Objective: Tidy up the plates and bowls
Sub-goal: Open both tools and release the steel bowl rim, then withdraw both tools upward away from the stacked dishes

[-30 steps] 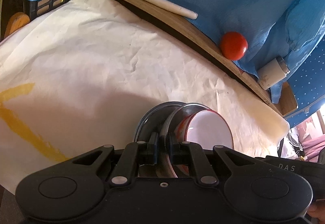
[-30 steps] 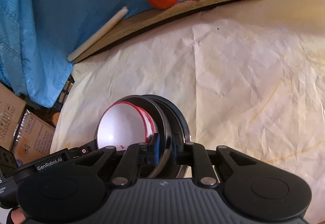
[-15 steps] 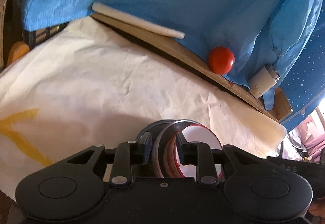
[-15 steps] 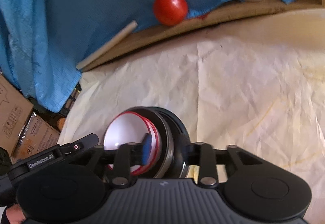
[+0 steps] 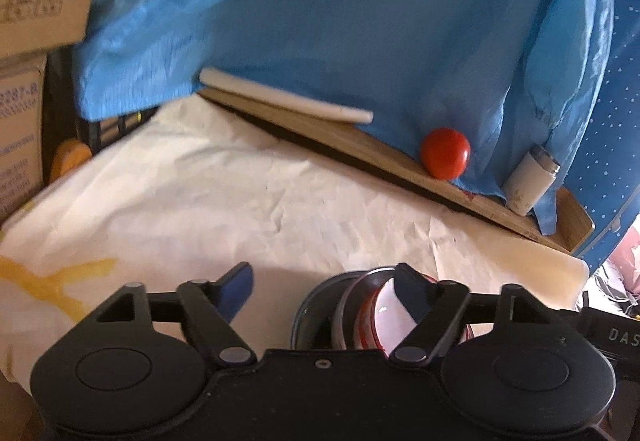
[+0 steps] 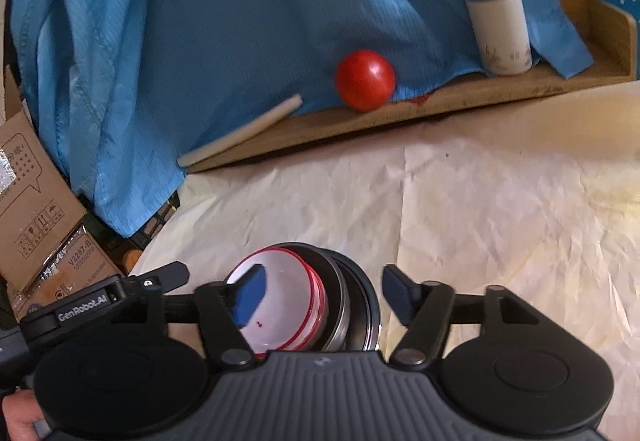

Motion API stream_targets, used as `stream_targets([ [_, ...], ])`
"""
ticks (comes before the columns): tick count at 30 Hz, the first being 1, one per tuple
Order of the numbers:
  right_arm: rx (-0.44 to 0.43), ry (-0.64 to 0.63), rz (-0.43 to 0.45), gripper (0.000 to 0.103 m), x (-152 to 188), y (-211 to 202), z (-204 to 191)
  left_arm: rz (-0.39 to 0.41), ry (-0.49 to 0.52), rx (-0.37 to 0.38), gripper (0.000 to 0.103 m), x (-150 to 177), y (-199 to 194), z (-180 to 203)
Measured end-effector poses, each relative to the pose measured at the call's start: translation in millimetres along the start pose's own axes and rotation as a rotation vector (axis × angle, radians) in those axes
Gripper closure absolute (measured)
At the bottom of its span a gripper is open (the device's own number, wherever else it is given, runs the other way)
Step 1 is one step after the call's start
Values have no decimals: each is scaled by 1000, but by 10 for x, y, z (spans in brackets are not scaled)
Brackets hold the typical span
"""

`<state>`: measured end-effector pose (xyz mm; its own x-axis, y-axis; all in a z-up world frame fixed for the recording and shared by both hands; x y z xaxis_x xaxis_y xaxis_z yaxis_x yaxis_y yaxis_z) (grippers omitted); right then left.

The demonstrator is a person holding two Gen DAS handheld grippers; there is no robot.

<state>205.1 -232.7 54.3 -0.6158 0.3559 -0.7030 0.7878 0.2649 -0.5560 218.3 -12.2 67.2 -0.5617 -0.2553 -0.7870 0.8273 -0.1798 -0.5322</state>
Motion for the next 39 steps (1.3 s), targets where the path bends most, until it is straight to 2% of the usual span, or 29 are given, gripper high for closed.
stream_targets([
  [7,-7,-23,104,10,100,-183,-43,101,63,-11,7,57,-211,-12],
  [10,-5,-44,169,3,130,-275,-102,154,85,-18,6,74,-313,-9],
  [12,-7,-55,203,1,137,-318,-137,184,94,-20,1,77,-367,-15],
  [20,12,-105,312,0,192,-402,-258,285,135,-50,1,82,-492,-12],
  [28,40,-156,378,0,425,-466,-307,372,198,-84,1,247,-581,23],
  [34,80,-205,439,0,638,-595,-362,393,127,-55,1,433,-651,-17],
  [39,112,-225,491,0,768,-670,-374,409,135,-87,1,565,-709,-34],
])
Point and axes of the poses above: each gripper's, at about its wrist camera, not at the fingertips, and y roughly the way its jaws point, z to its right, x to its underside, the point moved 3 cm from there along y, roughly the way its jaws point, and after that the axes turned 5 degrees about z, right-handed, at the moved point
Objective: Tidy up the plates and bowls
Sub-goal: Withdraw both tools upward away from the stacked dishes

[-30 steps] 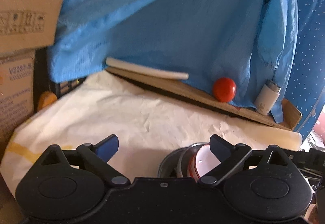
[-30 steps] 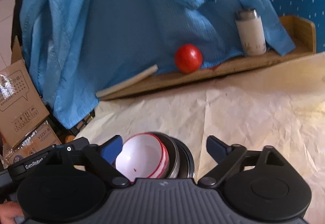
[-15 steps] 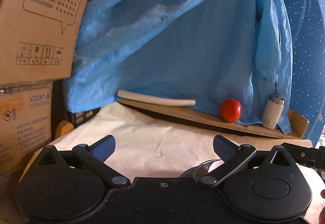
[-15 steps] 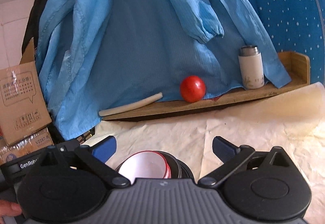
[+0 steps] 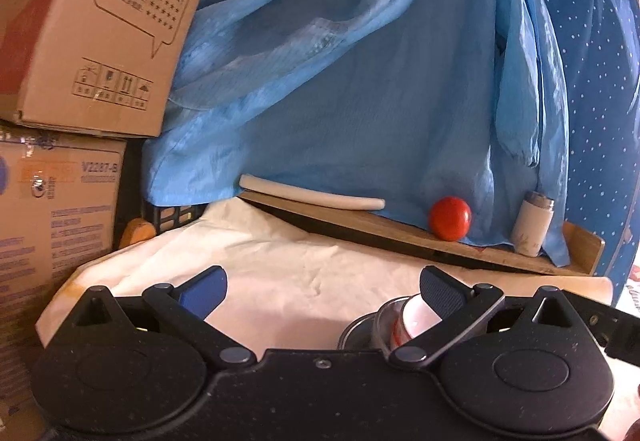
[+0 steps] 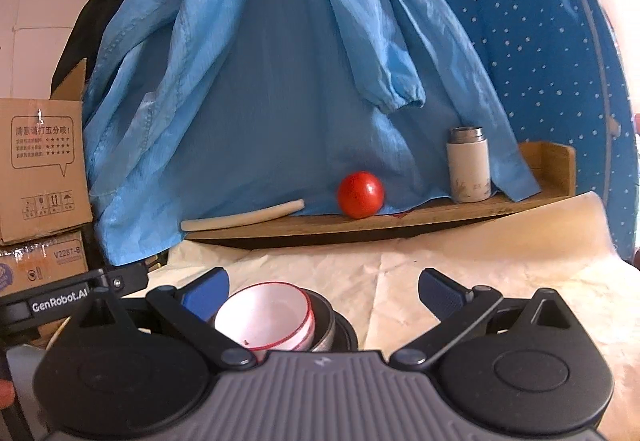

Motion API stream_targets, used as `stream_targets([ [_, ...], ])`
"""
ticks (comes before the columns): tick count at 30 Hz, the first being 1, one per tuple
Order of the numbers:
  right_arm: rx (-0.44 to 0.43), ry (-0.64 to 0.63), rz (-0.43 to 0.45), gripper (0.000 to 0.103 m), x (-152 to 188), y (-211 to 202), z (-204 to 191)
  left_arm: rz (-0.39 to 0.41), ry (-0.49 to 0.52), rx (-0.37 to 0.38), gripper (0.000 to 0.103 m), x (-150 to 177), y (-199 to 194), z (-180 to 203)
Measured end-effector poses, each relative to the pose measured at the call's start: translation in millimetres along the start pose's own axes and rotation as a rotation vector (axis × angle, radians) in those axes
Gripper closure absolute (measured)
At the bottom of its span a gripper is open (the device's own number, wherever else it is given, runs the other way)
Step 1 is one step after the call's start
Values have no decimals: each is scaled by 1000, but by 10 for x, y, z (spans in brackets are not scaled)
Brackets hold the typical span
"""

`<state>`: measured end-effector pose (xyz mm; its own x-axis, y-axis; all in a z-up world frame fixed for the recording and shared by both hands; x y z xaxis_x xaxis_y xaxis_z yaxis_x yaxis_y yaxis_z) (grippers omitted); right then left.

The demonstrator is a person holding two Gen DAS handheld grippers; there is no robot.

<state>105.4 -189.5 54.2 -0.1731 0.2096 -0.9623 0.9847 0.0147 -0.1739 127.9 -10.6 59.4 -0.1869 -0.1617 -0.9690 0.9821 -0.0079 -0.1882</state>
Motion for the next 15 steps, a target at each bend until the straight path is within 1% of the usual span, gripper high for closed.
stream_targets([
  [3,9,8,14,0,24,-50,19,9,-1,-12,1,53,-68,-19],
  [8,24,17,26,0,58,-115,87,3,20,-29,1,145,-134,-44],
  [15,52,-15,66,0,97,-227,118,-9,38,-46,1,274,-213,-69],
])
Point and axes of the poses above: each gripper's, at about its wrist camera, not at the fingertips, and y roughly the way its jaws point, z to its right, x to its underside, the point moved 3 cm from there along y, roughly the way its jaws point, and after that the axes turned 5 degrees about z, right-handed, at the moved point
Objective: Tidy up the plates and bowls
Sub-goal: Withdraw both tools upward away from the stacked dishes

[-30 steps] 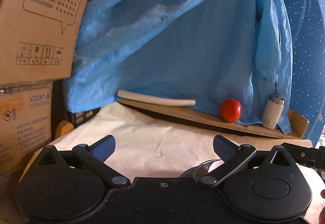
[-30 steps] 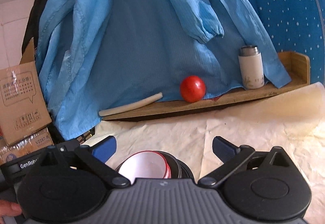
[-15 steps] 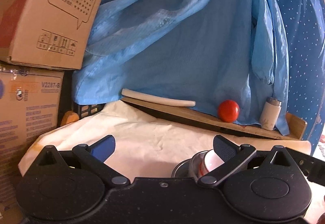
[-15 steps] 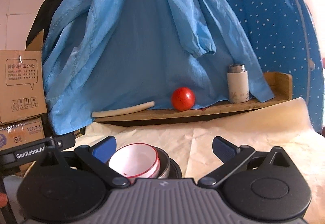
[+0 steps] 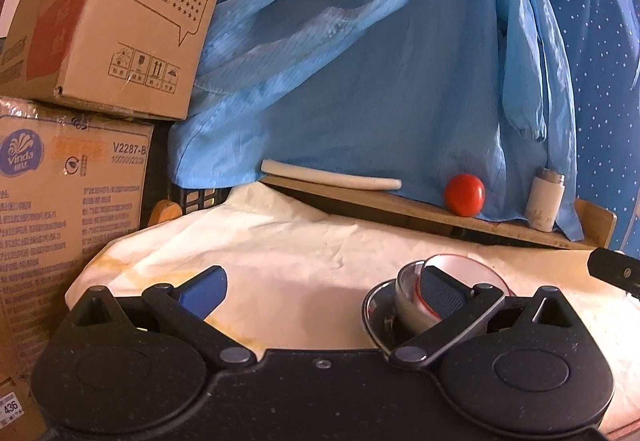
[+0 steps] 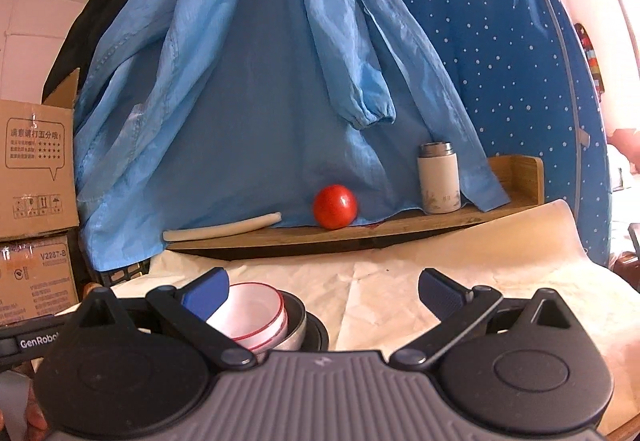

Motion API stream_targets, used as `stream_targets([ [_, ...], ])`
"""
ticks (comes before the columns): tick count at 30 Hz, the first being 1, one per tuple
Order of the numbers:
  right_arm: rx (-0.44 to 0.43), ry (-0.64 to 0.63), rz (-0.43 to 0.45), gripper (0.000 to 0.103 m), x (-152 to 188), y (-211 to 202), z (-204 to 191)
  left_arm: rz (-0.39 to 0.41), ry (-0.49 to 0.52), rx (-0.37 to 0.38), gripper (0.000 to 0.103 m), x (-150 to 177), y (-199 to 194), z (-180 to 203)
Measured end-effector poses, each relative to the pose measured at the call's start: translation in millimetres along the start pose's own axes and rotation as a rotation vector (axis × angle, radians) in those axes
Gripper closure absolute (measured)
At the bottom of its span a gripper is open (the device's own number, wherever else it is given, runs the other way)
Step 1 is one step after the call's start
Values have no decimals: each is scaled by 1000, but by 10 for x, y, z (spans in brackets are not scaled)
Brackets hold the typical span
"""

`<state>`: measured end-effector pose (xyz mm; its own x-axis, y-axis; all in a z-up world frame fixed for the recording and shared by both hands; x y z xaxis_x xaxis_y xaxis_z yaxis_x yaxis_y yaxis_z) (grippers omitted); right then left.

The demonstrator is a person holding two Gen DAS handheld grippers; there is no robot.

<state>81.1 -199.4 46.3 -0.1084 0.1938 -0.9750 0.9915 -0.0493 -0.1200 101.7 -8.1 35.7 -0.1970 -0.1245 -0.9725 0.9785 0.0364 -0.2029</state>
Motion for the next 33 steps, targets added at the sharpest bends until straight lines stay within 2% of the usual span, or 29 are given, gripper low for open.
stream_targets([
  [7,15,-8,5,0,120,-106,-32,5,8,-7,1,85,-96,1],
  [10,43,-10,29,0,174,-158,-44,4,6,-9,1,127,-141,-7],
  [21,60,-45,86,0,285,-341,-134,2,14,-20,1,258,-263,-66],
  [33,49,-51,63,0,428,-424,-136,-7,24,-15,1,387,-336,-100],
])
Point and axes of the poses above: each gripper's, at about its wrist camera, not at the fingertips, and y roughly the way its jaws point, z to its right, x to its underside, the point moved 3 cm from there along y, roughly the way its jaws point, and after that the axes turned 5 degrees about z, right-handed, at the moved point
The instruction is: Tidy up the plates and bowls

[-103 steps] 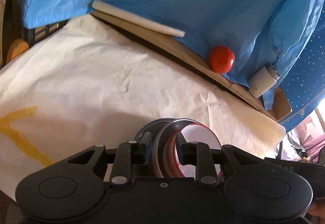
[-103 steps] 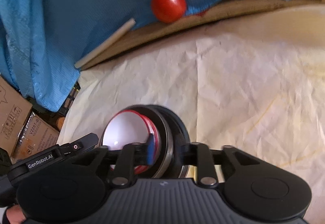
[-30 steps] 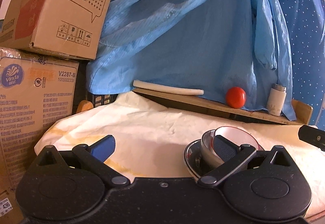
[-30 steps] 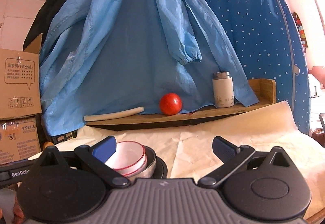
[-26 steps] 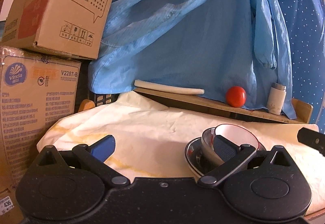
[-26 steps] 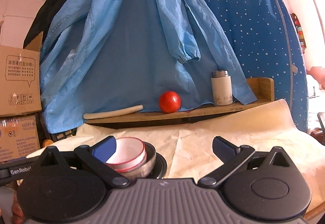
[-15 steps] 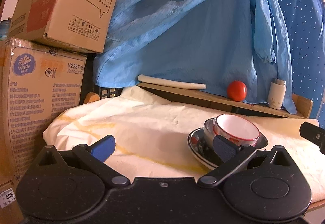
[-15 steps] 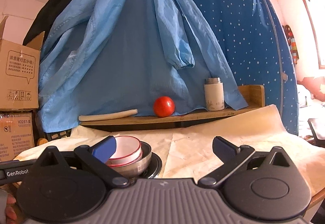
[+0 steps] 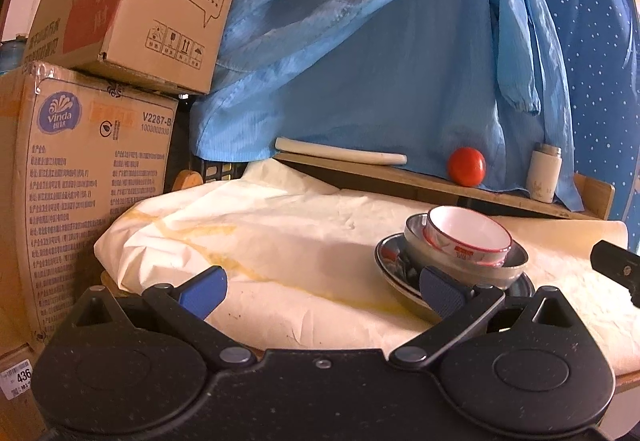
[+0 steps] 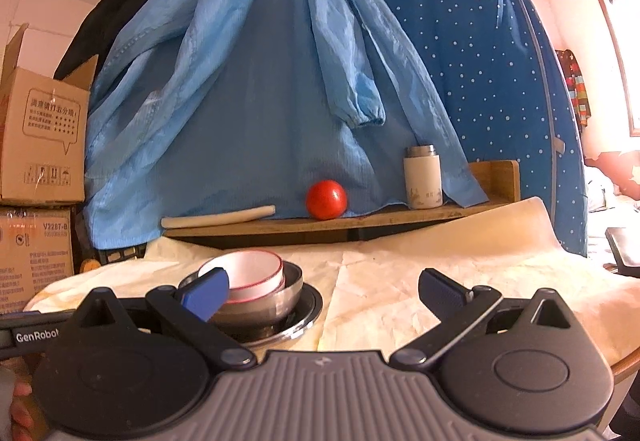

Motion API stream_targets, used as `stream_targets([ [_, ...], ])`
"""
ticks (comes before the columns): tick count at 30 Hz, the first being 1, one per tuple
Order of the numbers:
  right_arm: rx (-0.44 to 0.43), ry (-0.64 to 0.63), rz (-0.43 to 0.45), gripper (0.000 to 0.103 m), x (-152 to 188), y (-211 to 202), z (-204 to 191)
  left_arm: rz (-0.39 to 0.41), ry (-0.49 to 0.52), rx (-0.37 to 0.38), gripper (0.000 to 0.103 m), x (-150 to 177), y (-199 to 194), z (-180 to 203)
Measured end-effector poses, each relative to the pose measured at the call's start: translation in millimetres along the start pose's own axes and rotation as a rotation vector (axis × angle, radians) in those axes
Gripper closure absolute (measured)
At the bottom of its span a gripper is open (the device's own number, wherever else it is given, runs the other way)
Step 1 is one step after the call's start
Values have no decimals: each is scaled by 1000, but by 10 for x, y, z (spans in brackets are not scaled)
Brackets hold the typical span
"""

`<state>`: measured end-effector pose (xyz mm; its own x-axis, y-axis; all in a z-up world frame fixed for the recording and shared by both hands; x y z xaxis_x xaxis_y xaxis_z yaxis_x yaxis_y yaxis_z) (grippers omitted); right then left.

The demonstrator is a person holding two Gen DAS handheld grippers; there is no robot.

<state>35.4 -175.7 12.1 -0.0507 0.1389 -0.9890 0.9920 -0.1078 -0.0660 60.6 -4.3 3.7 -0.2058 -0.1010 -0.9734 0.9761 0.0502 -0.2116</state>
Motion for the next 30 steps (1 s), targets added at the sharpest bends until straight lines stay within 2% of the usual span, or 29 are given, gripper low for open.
stream_targets([
  [8,-27,-39,-39,0,104,18,-47,33,4,6,1,65,-67,-14],
  [17,-53,-44,-74,0,218,38,-60,7,35,8,1,182,-66,8],
  [30,-37,-43,-89,0,252,56,-20,3,66,23,1,228,-71,71],
])
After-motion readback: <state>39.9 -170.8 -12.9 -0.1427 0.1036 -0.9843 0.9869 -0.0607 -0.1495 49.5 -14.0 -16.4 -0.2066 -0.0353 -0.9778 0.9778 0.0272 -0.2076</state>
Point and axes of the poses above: each gripper's, at about its wrist camera, not at the fingertips, and y roughly the way its jaws point, z to its right, x to its underside, the point moved 3 cm from there along y, roughly the way its jaws point, and after that the axes turned 5 degrees about z, right-handed, at the moved point
